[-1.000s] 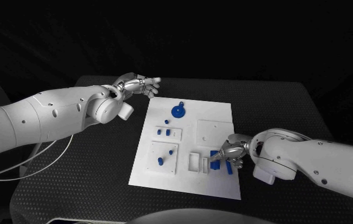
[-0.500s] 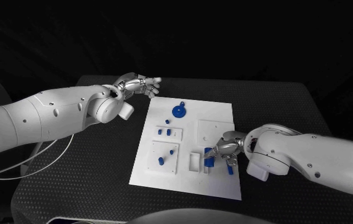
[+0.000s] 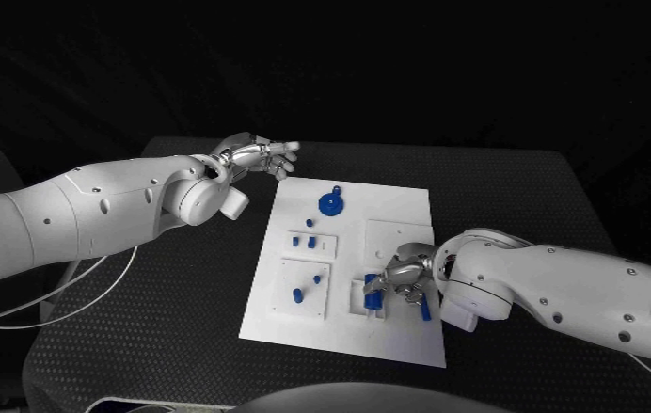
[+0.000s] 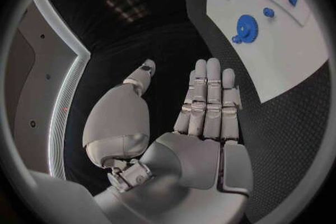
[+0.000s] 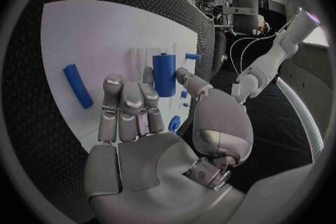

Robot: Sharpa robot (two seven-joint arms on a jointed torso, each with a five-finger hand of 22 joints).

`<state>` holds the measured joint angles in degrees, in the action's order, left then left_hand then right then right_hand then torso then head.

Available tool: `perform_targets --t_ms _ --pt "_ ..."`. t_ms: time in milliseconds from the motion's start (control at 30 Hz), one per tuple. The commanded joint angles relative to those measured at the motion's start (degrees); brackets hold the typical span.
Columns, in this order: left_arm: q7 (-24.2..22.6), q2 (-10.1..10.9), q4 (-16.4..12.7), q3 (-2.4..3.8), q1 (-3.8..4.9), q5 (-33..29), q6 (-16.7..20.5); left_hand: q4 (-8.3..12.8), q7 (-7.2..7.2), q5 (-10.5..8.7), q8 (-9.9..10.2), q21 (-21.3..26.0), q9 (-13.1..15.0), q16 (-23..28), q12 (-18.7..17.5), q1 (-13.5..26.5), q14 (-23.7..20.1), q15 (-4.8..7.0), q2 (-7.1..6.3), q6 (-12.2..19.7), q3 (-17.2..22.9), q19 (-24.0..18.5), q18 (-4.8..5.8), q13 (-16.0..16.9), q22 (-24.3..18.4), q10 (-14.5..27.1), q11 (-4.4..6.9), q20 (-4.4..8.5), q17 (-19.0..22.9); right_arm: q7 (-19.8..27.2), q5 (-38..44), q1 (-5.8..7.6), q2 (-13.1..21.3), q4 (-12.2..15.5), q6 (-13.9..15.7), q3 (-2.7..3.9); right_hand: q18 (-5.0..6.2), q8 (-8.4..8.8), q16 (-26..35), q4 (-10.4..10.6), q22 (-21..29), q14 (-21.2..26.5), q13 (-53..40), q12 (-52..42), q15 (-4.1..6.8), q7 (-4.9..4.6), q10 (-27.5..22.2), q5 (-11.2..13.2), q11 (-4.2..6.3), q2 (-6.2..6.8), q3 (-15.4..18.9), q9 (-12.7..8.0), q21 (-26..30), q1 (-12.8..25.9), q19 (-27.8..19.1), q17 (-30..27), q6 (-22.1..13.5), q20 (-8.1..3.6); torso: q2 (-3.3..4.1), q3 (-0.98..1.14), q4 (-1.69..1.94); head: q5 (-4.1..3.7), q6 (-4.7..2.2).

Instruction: Assemble the parts on the task board

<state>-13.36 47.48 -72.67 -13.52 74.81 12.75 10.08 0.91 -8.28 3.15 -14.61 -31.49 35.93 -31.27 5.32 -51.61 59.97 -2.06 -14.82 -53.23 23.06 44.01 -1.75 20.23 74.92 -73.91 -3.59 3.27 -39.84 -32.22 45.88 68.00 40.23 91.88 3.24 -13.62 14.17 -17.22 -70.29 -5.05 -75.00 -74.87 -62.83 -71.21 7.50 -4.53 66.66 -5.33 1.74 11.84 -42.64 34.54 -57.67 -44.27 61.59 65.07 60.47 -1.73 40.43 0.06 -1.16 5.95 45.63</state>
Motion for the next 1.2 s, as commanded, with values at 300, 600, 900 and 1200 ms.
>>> perform_targets --t_ms 300,600,900,1200 --pt "-0.36 -0.20 -0.24 0.04 0.06 0.08 -0.94 -0.02 0.06 -0.31 -0.04 0.34 0.08 0.36 -0.24 -0.46 -0.15 -0.23 0.12 0.46 -0.41 -0.41 -0.72 -0.08 1.13 -0.13 -0.19 0.14 -0.07 0.35 2.29 -1.09 -1.07 -0.77 -2.50 -0.05 0.83 -0.04 -0.40 -0.08 -0.52 0.39 0.07 0.36 0.04 -0.03 -0.41 0.56 -0.02 0.01 -0.25 0.09 -0.36 1.00 -0.09 -0.15 0.33 0.18 0.01 0.02 -0.11 0.38 0.22" --pt "-0.29 -0.18 -0.22 0.04 0.06 0.08 -0.95 -0.14 0.05 -0.31 -0.03 0.37 0.09 0.39 -0.27 -0.40 -0.16 -0.25 0.16 0.49 -0.51 -0.44 -0.72 -0.08 1.12 -0.12 -0.20 0.11 -0.09 0.58 2.38 -1.51 -1.72 -1.43 -2.28 -0.06 0.83 0.03 -0.44 -0.05 -0.52 0.54 0.27 0.57 0.01 -0.06 -0.76 0.65 -0.05 0.15 -0.18 0.13 -0.35 1.35 -0.22 -0.24 0.27 0.23 0.00 0.01 -0.07 0.48 0.22" --pt "-0.20 -0.14 -0.25 0.04 0.06 0.08 -1.00 -0.21 0.05 -0.31 -0.03 0.38 0.09 0.41 -0.29 -0.39 -0.17 -0.26 0.17 0.50 -0.56 -0.45 -0.73 -0.09 1.12 -0.11 -0.20 0.10 -0.10 0.97 2.69 -1.63 -1.97 -1.68 -1.01 -0.06 0.83 0.09 -0.46 0.12 -0.50 0.68 0.32 0.68 -0.02 -0.08 -0.95 0.94 -0.07 0.29 -0.15 0.18 -0.33 1.72 -0.31 -0.34 0.24 0.27 0.01 -0.02 -0.09 0.57 0.25" --pt "-0.59 -0.13 -0.29 0.04 0.06 0.08 -1.49 -0.31 0.04 -0.31 -0.03 0.40 0.09 0.44 -0.31 -0.33 -0.19 -0.27 0.12 0.53 -0.64 -0.48 -0.73 -0.09 1.12 -0.10 -0.21 0.09 -0.10 1.02 2.58 -1.66 -2.32 -1.77 -1.71 -0.06 0.83 0.16 -0.52 0.67 -0.46 0.81 0.39 0.79 -0.02 -0.07 -1.14 2.13 -0.12 1.37 -0.11 0.24 -0.32 2.38 -0.34 -0.48 0.19 0.32 0.03 -0.04 -0.09 0.68 0.34"
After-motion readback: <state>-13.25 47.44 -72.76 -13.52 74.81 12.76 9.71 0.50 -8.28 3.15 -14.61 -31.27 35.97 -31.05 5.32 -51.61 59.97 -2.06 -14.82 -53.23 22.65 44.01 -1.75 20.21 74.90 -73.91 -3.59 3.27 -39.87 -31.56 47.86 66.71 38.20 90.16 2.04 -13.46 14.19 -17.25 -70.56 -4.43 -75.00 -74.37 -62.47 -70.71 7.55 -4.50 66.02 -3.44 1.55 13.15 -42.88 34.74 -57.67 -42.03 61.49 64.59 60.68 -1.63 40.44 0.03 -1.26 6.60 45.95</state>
